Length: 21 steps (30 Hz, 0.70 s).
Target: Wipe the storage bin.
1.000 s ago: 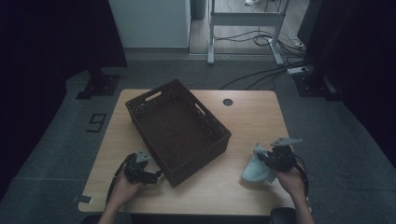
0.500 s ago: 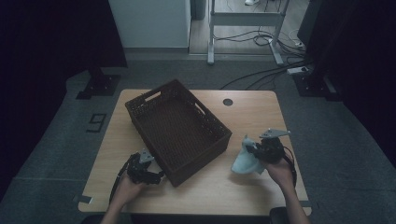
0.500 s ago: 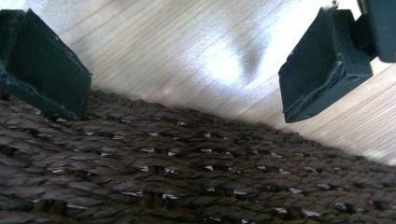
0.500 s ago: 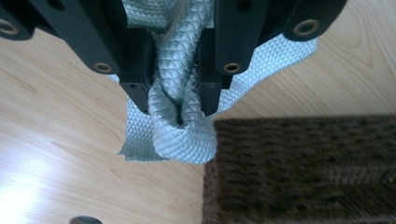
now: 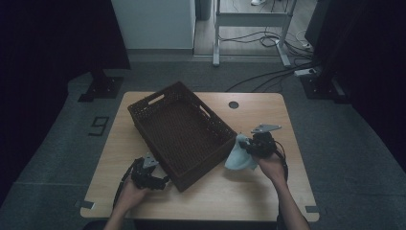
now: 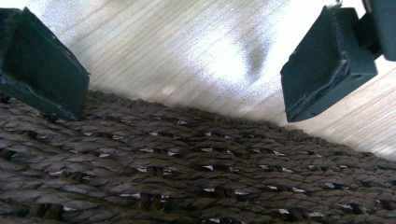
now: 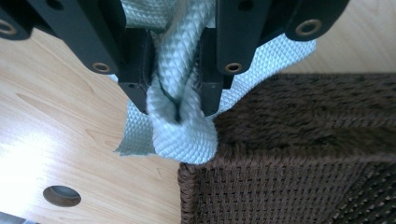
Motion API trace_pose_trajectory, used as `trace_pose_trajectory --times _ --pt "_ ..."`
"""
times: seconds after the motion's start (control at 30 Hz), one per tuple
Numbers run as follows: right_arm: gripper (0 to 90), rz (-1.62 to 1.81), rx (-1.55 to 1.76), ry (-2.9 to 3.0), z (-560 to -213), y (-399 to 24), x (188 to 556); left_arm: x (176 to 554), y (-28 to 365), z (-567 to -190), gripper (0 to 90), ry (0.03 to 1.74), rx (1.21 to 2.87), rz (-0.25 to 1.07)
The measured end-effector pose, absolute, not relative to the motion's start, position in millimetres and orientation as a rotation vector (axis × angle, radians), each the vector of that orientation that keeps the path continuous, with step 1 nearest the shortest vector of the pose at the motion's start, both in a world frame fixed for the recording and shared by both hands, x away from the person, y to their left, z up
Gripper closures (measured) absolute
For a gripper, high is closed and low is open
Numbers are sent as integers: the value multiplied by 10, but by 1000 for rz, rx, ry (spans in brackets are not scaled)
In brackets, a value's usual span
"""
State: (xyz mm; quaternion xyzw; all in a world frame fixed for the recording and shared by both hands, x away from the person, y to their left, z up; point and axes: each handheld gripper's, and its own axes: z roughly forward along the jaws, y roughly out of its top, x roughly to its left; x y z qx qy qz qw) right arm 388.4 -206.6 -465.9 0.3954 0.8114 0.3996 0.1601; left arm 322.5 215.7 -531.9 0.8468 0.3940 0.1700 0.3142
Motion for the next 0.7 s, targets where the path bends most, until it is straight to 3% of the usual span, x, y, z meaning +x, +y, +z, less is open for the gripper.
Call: trace_pose_trajectory --times 0.7 --pt "712 1169 1032 2355 -4674 -1849 3751 3219 2154 -5312 31 1032 2236 443"
